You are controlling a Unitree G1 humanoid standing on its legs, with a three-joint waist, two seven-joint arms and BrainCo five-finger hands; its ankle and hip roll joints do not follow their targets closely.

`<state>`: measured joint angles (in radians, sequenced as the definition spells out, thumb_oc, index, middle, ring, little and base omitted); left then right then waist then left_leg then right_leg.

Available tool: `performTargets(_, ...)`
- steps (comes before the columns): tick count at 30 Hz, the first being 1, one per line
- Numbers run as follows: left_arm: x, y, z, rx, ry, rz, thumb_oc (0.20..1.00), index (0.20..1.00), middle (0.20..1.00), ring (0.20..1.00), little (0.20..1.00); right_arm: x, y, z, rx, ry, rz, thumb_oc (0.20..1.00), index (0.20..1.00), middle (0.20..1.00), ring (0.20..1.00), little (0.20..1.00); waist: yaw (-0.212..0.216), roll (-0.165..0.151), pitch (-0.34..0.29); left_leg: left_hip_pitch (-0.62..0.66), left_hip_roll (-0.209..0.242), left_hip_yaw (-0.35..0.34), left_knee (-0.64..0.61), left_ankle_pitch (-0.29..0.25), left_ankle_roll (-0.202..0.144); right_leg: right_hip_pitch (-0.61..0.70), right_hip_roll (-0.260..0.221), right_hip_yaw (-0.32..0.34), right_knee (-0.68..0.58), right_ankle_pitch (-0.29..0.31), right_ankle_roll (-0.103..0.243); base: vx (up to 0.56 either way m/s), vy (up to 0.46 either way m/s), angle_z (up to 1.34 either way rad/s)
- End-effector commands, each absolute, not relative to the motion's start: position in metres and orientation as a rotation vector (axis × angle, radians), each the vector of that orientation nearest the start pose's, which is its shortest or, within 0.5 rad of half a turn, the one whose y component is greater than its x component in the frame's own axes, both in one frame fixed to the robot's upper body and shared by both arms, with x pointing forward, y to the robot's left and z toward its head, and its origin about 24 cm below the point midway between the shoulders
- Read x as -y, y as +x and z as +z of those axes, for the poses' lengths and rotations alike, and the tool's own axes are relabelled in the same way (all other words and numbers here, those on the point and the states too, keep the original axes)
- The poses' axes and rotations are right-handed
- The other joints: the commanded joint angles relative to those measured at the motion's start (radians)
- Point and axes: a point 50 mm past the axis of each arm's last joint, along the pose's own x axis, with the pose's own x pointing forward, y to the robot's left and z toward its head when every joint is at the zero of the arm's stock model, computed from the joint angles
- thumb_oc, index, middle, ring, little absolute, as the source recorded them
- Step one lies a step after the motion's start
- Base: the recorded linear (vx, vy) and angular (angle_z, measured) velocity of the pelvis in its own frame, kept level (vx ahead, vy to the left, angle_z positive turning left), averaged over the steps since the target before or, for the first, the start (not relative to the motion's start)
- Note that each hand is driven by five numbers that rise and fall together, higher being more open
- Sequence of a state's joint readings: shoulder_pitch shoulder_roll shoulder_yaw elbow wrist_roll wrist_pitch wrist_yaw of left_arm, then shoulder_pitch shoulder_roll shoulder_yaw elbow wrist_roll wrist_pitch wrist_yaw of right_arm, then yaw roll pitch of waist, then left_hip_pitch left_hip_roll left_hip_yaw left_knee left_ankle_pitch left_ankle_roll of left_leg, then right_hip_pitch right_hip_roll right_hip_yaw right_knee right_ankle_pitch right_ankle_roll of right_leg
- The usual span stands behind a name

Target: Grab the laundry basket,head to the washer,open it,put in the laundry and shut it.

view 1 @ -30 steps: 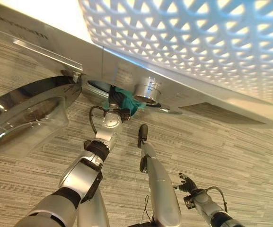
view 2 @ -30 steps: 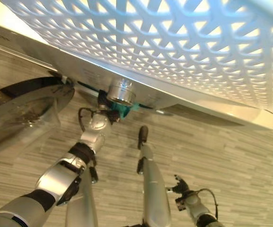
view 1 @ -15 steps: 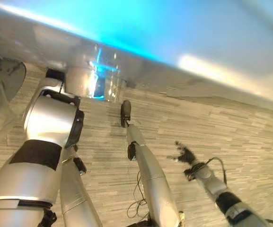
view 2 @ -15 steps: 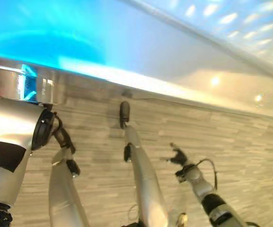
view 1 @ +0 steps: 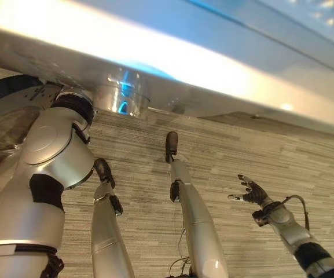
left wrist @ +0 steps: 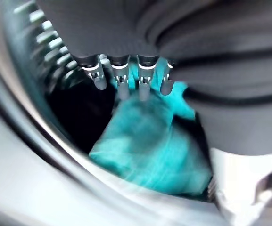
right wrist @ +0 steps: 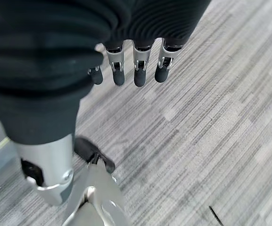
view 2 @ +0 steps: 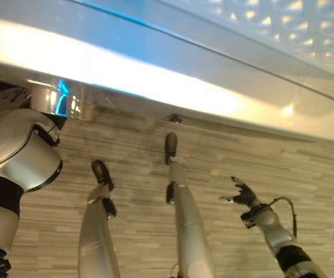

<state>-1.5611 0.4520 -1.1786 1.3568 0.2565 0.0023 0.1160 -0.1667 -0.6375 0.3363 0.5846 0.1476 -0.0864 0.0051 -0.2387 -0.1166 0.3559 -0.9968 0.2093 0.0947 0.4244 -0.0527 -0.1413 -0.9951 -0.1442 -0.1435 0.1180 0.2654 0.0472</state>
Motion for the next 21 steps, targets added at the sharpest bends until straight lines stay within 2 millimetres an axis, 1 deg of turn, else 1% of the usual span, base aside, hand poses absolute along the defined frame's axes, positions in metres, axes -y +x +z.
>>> performTargets(1, -0.108, 0.432, 0.288, 0.324, 1.811, 0.064, 1.000, 1.000, 1.000, 1.000, 1.000, 0.259, 0.232, -0.042, -0.487, -0.593, 0.159, 1.000, 1.000, 1.000, 1.000, 1.000, -0.053, 0.019, -0.064, 0.097, 0.064, -0.034, -0.122, 0.027, -0.029, 0.028, -0.041, -0.001, 0.076, -0.184, 0.133, -0.02, 0.017, -0.04)
performTargets(2, -0.097, 0.431, 0.282, 0.360, 1.804, 0.034, 1.000, 1.000, 1.000, 1.000, 1.000, 0.259, 0.229, -0.044, -0.496, -0.589, 0.153, 1.000, 1.000, 1.000, 1.000, 1.000, -0.045, 0.022, -0.060, 0.100, 0.063, -0.034, -0.129, 0.029, -0.030, 0.033, -0.041, -0.003, 0.074, -0.187, 0.133, -0.03, 0.005, -0.03)
performTargets(3, -0.084, 0.426, 0.252, 0.407, 1.695, -0.087, 1.000, 1.000, 1.000, 1.000, 1.000, 0.259, 0.221, -0.052, -0.525, -0.559, 0.122, 1.000, 1.000, 1.000, 1.000, 1.000, -0.008, 0.038, -0.038, 0.117, 0.057, -0.035, -0.146, 0.038, -0.030, 0.056, -0.049, -0.011, 0.072, -0.194, 0.135, -0.02, 0.007, -0.05)
performTargets(4, -0.085, 0.426, 0.252, 0.406, 1.695, -0.087, 1.000, 1.000, 1.000, 1.000, 1.000, 0.259, 0.221, -0.052, -0.525, -0.559, 0.122, 1.000, 1.000, 1.000, 1.000, 1.000, -0.008, 0.038, -0.038, 0.117, 0.057, -0.035, -0.146, 0.038, -0.030, 0.057, -0.049, -0.011, 0.071, -0.194, 0.135, 0.00, 0.000, 0.00)
performTargets(5, -0.085, 0.423, 0.240, 0.406, 1.645, -0.125, 1.000, 1.000, 1.000, 1.000, 1.000, 0.258, 0.219, -0.054, -0.537, -0.548, 0.121, 1.000, 1.000, 1.000, 1.000, 1.000, 0.003, 0.041, -0.034, 0.126, 0.053, -0.035, -0.153, 0.044, -0.029, 0.065, -0.053, -0.015, 0.070, -0.193, 0.135, -0.08, 0.002, 0.01)
performTargets(6, -0.090, 0.417, 0.220, 0.414, 1.573, -0.176, 1.000, 1.000, 1.000, 1.000, 1.000, 0.256, 0.212, -0.059, -0.557, -0.535, 0.130, 1.000, 1.000, 1.000, 1.000, 1.000, 0.016, 0.037, -0.026, 0.130, 0.043, -0.029, -0.154, 0.071, -0.023, 0.076, -0.062, -0.025, 0.068, -0.177, 0.124, -0.08, -0.001, 0.04)
performTargets(8, -0.101, 0.411, 0.197, 0.394, 1.503, -0.194, 1.000, 1.000, 1.000, 1.000, 1.000, 0.255, 0.206, -0.064, -0.584, -0.535, 0.142, 1.000, 1.000, 1.000, 1.000, 1.000, 0.027, 0.037, -0.031, 0.160, 0.039, -0.029, -0.165, 0.072, -0.024, 0.104, -0.066, -0.032, 0.067, -0.182, 0.122, 0.00, 0.008, 0.02)
performTargets(9, -0.109, 0.408, 0.186, 0.380, 1.481, -0.194, 1.000, 1.000, 1.000, 1.000, 1.000, 0.254, 0.204, -0.066, -0.588, -0.538, 0.148, 1.000, 1.000, 1.000, 1.000, 1.000, 0.036, 0.041, -0.041, 0.189, 0.041, -0.032, -0.175, 0.050, -0.030, 0.131, -0.060, -0.032, 0.068, -0.206, 0.131, -0.01, 0.028, 0.06)
performTargets(10, -0.118, 0.405, 0.175, 0.363, 1.462, -0.190, 1.000, 1.000, 1.000, 1.000, 1.000, 0.254, 0.203, -0.067, -0.594, -0.541, 0.150, 1.000, 1.000, 1.000, 1.000, 1.000, 0.037, 0.035, -0.043, 0.203, 0.028, -0.026, -0.184, 0.075, -0.025, 0.148, -0.067, -0.041, 0.061, -0.185, 0.121, 0.00, 0.041, 0.16)
performTargets(12, -0.129, 0.397, 0.160, 0.343, 1.417, -0.190, 1.000, 1.000, 1.000, 1.000, 1.000, 0.257, 0.198, -0.071, -0.617, -0.553, 0.148, 1.000, 1.000, 1.000, 1.000, 1.000, 0.051, 0.035, -0.055, 0.253, 0.018, -0.027, -0.201, 0.073, -0.024, 0.198, -0.066, -0.047, 0.056, -0.193, 0.119, 0.00, 0.037, 0.20)
performTargets(13, -0.139, 0.388, 0.142, 0.313, 1.371, -0.202, 1.000, 1.000, 1.000, 1.000, 1.000, 0.257, 0.192, -0.076, -0.651, -0.554, 0.151, 1.000, 1.000, 1.000, 1.000, 1.000, 0.071, 0.037, -0.068, 0.313, 0.009, -0.028, -0.219, 0.069, -0.023, 0.258, -0.065, -0.057, 0.053, -0.203, 0.117, 0.06, 0.024, 0.16)
performTargets(14, -0.143, 0.381, 0.134, 0.303, 1.334, -0.209, 1.000, 1.000, 1.000, 1.000, 1.000, 0.257, 0.189, -0.079, -0.669, -0.546, 0.151, 1.000, 1.000, 1.000, 1.000, 1.000, 0.081, 0.037, -0.068, 0.342, 0.004, -0.028, -0.224, 0.068, -0.021, 0.289, -0.066, -0.062, 0.053, -0.208, 0.116, 0.06, 0.013, 0.13)
performTargets(15, -0.144, 0.381, 0.134, 0.300, 1.334, -0.209, 1.000, 1.000, 1.000, 1.000, 1.000, 0.257, 0.189, -0.080, -0.670, -0.547, 0.153, 1.000, 1.000, 1.000, 1.000, 1.000, 0.079, 0.036, -0.066, 0.348, 0.004, -0.028, -0.226, 0.068, -0.021, 0.294, -0.066, -0.062, 0.051, -0.208, 0.116, 0.06, 0.025, 0.10)
performTargets(16, -0.154, 0.367, 0.109, 0.233, 1.265, -0.234, 1.000, 1.000, 1.000, 1.000, 1.000, 0.258, 0.183, -0.085, -0.706, -0.546, 0.155, 1.000, 1.000, 1.000, 1.000, 1.000, 0.097, 0.036, -0.066, 0.410, 0.001, -0.027, -0.234, 0.062, -0.019, 0.359, -0.067, -0.070, 0.055, -0.223, 0.113, 0.08, 0.026, 0.14)
performTargets(18, -0.165, 0.354, 0.085, 0.160, 1.224, -0.252, 1.000, 1.000, 1.000, 1.000, 1.000, 0.256, 0.179, -0.091, -0.737, -0.560, 0.169, 1.000, 1.000, 1.000, 1.000, 1.000, 0.112, 0.033, -0.067, 0.474, 0.001, -0.026, -0.238, 0.052, -0.015, 0.421, -0.066, -0.073, 0.061, -0.239, 0.110, 0.08, 0.034, 0.12)
performTargets(20, -0.178, 0.337, 0.055, 0.052, 1.150, -0.266, 1.000, 1.000, 1.000, 1.000, 1.000, 0.256, 0.177, -0.095, -0.765, -0.575, 0.177, 1.000, 1.000, 1.000, 1.000, 1.000, 0.130, 0.034, -0.067, 0.541, -0.004, -0.024, -0.236, 0.038, -0.009, 0.491, -0.062, -0.073, 0.071, -0.257, 0.107, 0.10, 0.105, 0.05)
performTargets(21, -0.187, 0.293, -0.011, -0.189, 0.940, -0.294, 1.000, 1.000, 1.000, 1.000, 1.000, 0.258, 0.168, -0.109, -0.857, -0.577, 0.160, 1.000, 1.000, 1.000, 1.000, 1.000, 0.156, 0.054, -0.096, 0.681, -0.014, -0.012, -0.234, 0.015, 0.008, 0.636, -0.055, -0.070, 0.071, -0.286, 0.106, 0.15, 0.192, 0.00)
